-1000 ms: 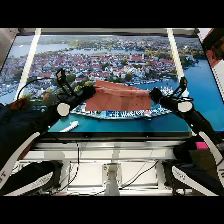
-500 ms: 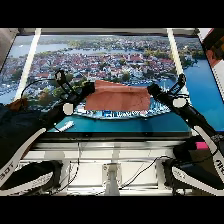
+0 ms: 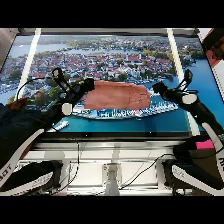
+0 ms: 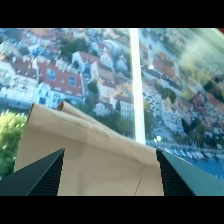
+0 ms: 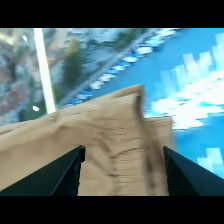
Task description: Fold the clothes and pants, and hang the long-sleeved shirts on hangers.
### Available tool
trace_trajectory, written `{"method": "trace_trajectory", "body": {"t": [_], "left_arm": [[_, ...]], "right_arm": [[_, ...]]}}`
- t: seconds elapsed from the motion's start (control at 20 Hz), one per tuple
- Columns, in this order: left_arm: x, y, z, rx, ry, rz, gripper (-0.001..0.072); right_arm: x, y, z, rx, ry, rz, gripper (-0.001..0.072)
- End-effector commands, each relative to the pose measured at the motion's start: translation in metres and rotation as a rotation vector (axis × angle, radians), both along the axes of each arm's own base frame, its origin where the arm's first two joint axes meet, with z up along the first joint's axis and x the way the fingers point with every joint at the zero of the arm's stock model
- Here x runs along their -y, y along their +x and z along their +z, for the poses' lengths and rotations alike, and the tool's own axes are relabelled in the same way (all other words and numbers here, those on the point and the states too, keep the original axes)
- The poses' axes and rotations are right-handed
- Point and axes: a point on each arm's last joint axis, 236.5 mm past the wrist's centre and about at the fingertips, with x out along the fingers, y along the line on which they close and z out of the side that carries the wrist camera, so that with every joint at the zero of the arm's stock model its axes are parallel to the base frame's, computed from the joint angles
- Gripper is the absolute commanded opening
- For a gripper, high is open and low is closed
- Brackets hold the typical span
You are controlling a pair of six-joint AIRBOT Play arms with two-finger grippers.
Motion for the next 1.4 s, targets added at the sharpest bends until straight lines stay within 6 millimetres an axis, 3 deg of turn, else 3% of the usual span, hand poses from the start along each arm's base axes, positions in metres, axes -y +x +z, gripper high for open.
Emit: {"method": "trace_trajectory", "body": {"t": [0.0,0.1,0.2,0.4,0.75,1.2,1.3,1.35], "left_arm": [[0.0,-0.002,0.007,0.017,0.016,-0.017,0.0663],[0.003,-0.005,0.003,-0.004,0.018,-0.029,0.0662],[0.007,-0.01,-0.005,-0.043,0.022,-0.049,0.0662],[0.012,-0.019,-0.016,-0.1,0.027,-0.079,0.0661],[0.011,-0.018,-0.016,-0.1,0.027,-0.077,0.0661],[0.011,-0.018,-0.016,-0.1,0.027,-0.077,0.0661],[0.011,-0.018,-0.016,-0.1,0.027,-0.077,0.0661],[0.011,-0.018,-0.016,-0.1,0.027,-0.077,0.0661]], "right_arm": [[0.028,-0.03,-0.015,-0.175,0.041,0.065,0.0566],[0.02,-0.053,-0.032,-0.3,0.109,0.158,0.0567],[0.009,-0.06,-0.051,-0.37,0.159,0.202,0.0646],[-0.007,-0.041,-0.067,-0.401,0.31,0.187,0.0647],[-0.012,-0.009,-0.076,-0.436,0.252,0.318,0.0668],[-0.071,-0.013,-0.101,-0.48,0.159,0.481,0.0662],[-0.08,-0.011,-0.101,-0.464,0.139,0.5,0.0616],[-0.083,-0.01,-0.101,-0.447,0.124,0.516,0.0501]]}}
